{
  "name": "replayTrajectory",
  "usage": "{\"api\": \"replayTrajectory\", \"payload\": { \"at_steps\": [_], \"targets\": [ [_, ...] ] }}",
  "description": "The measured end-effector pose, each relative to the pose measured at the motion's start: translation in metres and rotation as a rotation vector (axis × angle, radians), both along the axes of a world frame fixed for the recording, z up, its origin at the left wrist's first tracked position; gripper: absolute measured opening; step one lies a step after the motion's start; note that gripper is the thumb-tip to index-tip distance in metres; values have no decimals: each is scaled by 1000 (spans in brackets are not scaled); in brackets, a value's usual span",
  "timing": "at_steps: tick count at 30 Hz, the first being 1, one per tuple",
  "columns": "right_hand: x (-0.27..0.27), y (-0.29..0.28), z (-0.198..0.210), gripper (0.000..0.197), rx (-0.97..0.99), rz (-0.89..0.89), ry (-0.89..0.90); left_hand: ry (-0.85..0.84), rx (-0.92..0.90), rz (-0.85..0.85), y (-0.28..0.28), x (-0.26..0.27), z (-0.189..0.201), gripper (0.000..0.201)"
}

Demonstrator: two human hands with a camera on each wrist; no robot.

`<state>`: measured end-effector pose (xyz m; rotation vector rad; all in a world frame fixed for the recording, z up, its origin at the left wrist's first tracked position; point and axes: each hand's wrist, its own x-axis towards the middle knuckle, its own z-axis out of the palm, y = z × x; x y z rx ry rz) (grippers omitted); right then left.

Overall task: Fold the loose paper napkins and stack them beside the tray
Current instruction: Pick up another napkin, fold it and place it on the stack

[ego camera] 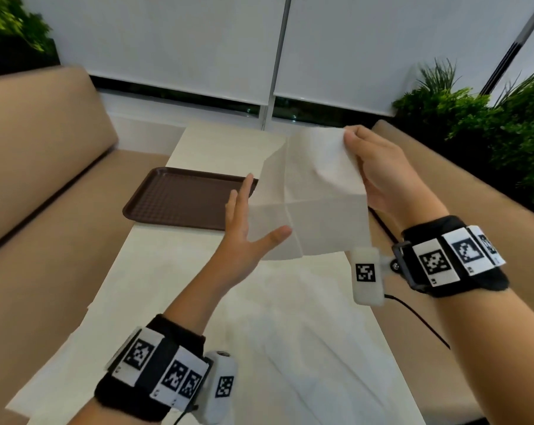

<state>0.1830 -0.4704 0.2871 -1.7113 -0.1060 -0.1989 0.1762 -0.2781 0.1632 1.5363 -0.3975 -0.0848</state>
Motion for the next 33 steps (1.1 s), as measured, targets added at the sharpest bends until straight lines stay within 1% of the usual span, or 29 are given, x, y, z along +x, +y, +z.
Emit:
{"api": "replayTrajectory", "payload": {
  "at_steps": [1,2,4,5,6,7,8,10,12,14,15,17,18,19,20,21,22,24,25,26,27,28,29,31,33],
  "targets": [
    [1,-2,-4,22,14,-18,28,24,-50,3,3,4,-4,96],
    [1,-4,-7,22,28,-28,56,85,-148,-11,6,8,-8,102],
    [3,-8,-14,24,55,-46,109,275,-384,-127,12,17,-18,124],
    [4,-10,-18,25,64,-54,134,347,-452,-201,16,20,-22,132],
    [5,-12,-21,26,73,-65,158,370,-459,-256,18,21,-23,130],
    [7,-14,-24,25,80,-72,178,340,-428,-282,20,22,-26,122],
    [8,-15,-27,24,94,-85,199,305,-388,-274,22,24,-28,114],
    [10,-20,-34,25,145,-119,250,241,-366,-210,23,21,-23,103],
    [9,-23,-41,33,197,-117,335,161,-378,-91,27,22,-18,95],
    [5,-27,-52,39,145,-33,411,77,-324,10,30,24,-10,89],
    [5,-30,-59,48,84,22,424,32,-271,47,32,25,-6,86],
    [6,-35,-69,70,-27,89,421,-66,-133,117,34,27,0,77],
    [6,-36,-72,76,-66,98,409,-124,-53,158,36,30,1,66],
    [6,-36,-74,79,-96,105,394,-159,27,194,38,32,2,51],
    [5,-36,-74,79,-120,114,380,-164,88,225,39,34,4,36],
    [5,-36,-74,77,-154,118,374,-151,120,239,41,35,5,25],
    [3,-35,-75,74,-182,119,372,-141,139,241,42,37,6,19],
    [1,-36,-77,68,-253,130,371,-163,183,253,44,37,9,17],
    [1,-36,-78,66,-337,126,365,-184,208,266,44,36,12,17],
    [0,-34,-79,65,-482,100,342,-204,233,277,44,36,14,16],
    [-2,-31,-79,66,-661,37,300,-228,268,288,43,35,16,14],
    [-2,-27,-80,67,-805,-22,214,-261,313,293,41,34,18,11],
    [-4,-19,-79,66,-874,-50,102,-301,365,294,38,32,21,10],
    [-6,1,-78,53,-875,1,-85,-387,459,291,32,30,25,9],
    [-1,19,-80,39,-923,38,-181,-472,548,291,27,27,30,4]
  ]
}}
